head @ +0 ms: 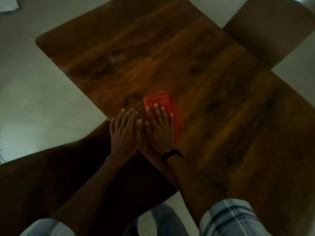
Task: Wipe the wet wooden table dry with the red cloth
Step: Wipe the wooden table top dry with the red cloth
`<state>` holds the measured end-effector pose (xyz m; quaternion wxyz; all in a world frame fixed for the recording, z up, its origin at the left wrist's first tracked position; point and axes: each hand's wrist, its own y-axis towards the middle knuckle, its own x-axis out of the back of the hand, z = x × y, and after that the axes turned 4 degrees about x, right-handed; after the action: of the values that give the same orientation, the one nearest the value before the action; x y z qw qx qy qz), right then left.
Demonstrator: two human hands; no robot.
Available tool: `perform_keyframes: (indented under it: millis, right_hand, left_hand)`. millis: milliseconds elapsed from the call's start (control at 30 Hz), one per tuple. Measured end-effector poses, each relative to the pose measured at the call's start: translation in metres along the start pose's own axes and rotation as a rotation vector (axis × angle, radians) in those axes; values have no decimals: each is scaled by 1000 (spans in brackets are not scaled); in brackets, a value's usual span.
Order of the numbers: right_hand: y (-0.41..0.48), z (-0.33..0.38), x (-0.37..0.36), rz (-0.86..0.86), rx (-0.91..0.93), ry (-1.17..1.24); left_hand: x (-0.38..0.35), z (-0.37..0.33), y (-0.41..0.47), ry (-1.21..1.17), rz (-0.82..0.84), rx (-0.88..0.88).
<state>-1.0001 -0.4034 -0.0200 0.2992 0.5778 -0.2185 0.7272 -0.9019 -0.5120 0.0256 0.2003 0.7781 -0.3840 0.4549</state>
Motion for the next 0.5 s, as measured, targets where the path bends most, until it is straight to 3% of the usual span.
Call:
perform_keyframes:
  millis: [267,500]
  right_hand:
    - [-146,-52,18,30,-117,-10]
    - [-314,-154,46,-103,-416,-7]
  left_hand:
    - [-41,-91,-86,-41,143,-156]
    - [-112,-187,-179,-4,244,-326]
